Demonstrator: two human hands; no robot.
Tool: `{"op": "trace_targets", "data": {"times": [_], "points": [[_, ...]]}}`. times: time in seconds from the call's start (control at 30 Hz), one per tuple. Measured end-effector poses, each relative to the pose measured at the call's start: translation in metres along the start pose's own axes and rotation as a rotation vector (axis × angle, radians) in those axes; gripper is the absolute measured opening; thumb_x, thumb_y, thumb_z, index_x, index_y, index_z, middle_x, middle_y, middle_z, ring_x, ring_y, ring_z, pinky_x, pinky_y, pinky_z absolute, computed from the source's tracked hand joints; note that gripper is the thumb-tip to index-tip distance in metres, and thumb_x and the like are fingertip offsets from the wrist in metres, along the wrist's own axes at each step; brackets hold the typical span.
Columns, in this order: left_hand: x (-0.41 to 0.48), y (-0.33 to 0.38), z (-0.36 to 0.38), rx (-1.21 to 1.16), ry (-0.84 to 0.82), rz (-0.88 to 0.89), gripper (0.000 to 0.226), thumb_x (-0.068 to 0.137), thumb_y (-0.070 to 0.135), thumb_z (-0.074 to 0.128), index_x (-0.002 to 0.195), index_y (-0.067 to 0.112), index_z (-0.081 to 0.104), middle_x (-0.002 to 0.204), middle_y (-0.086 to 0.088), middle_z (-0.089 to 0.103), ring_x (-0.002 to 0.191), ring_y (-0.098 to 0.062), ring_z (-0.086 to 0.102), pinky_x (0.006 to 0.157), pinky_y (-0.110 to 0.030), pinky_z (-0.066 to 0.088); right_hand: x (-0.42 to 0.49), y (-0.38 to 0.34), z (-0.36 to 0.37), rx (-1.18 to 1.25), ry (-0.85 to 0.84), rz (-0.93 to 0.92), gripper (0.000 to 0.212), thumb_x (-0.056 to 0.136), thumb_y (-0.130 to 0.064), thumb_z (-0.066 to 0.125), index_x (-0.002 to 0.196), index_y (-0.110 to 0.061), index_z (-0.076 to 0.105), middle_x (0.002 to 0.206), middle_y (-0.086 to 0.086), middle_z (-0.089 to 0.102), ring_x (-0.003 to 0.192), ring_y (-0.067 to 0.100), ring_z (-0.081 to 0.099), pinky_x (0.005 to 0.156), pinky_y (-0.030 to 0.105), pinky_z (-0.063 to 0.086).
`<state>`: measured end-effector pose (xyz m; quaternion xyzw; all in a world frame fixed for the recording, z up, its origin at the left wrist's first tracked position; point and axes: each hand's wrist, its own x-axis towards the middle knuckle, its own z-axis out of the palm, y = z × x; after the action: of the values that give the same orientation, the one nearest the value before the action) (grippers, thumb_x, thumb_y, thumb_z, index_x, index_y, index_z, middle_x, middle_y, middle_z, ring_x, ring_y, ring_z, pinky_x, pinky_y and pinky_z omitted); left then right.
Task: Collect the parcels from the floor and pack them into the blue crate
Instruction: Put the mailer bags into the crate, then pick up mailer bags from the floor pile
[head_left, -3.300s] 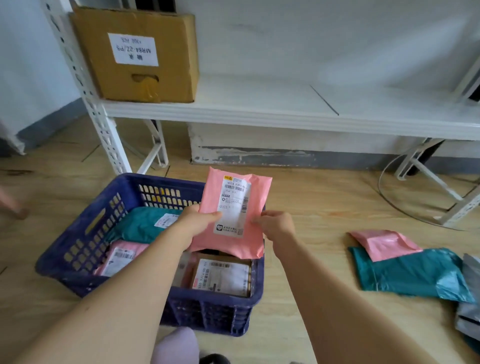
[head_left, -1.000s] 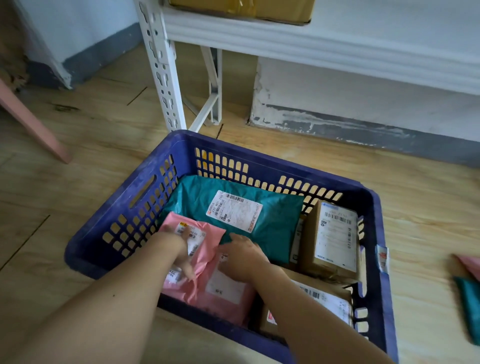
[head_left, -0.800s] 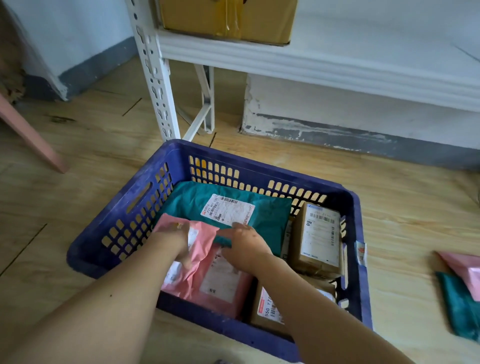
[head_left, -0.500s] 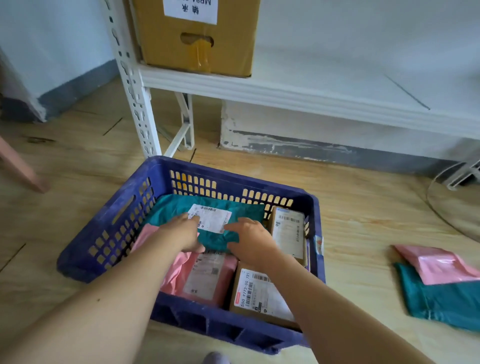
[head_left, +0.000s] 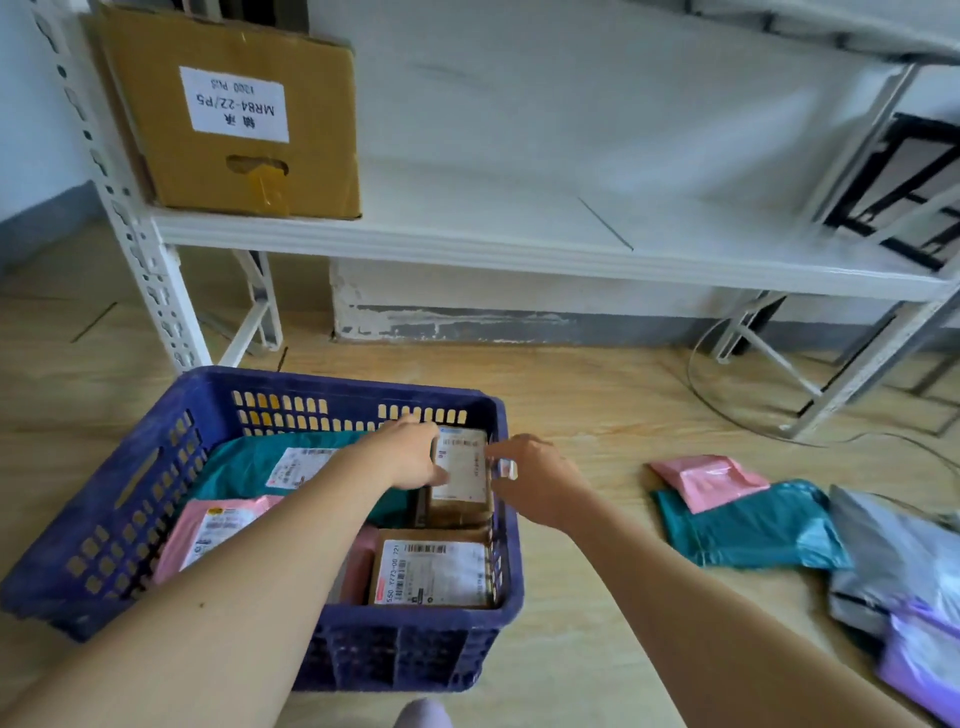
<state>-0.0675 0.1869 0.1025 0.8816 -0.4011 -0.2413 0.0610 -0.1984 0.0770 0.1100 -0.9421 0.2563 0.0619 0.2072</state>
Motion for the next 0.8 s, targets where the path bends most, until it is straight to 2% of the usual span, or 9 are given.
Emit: {"op": "trace_targets", "data": {"times": [0.13,0.33,0.6,0.8], "points": [[-0.007,0.040,-0.007,0.036,0.004,0.097,0.054,0.088,0.040,0.059,0.134,0.017,0.044,0.141,-0.008,0.037,0.124,-0.026,0.043,0.100,-0.039,0.040,-0.028,0.021,-0.022,-0.020,0.056,0.051,0.046,0.091,-0.023,0.054,0.136,-0.026,0.047,0.139,0.004,0.046,0.129,0.022,0.042,0.103,0.031,0.037],[-0.017,0.097,-0.009,0.044,0.043,0.204,0.067,0.090,0.042,0.057,0.146,0.021,0.029,0.153,-0.004,0.023,0.136,-0.026,0.033,0.106,-0.040,0.036,-0.074,0.051,-0.054,-0.057,0.135,0.129,0.047,0.093,-0.026,0.053,0.139,-0.026,0.044,0.143,0.003,0.044,0.130,0.021,0.042,0.105,0.030,0.034],[-0.041,0.161,-0.007,0.012,0.130,0.353,0.063,0.089,0.040,0.057,0.145,0.025,0.032,0.152,0.000,0.027,0.134,-0.022,0.035,0.106,-0.041,0.038,-0.128,0.093,-0.091,-0.091,0.214,0.285,0.044,0.091,-0.029,0.053,0.135,-0.031,0.048,0.140,0.000,0.047,0.125,0.021,0.048,0.100,0.030,0.036],[-0.060,0.197,-0.003,0.007,0.182,0.432,0.060,0.090,0.038,0.058,0.143,0.024,0.034,0.151,0.001,0.029,0.132,-0.021,0.038,0.103,-0.038,0.040,-0.161,0.112,-0.102,-0.042,0.277,0.356,0.043,0.090,-0.030,0.054,0.132,-0.032,0.050,0.140,-0.001,0.049,0.126,0.023,0.046,0.109,0.050,0.032]]}}
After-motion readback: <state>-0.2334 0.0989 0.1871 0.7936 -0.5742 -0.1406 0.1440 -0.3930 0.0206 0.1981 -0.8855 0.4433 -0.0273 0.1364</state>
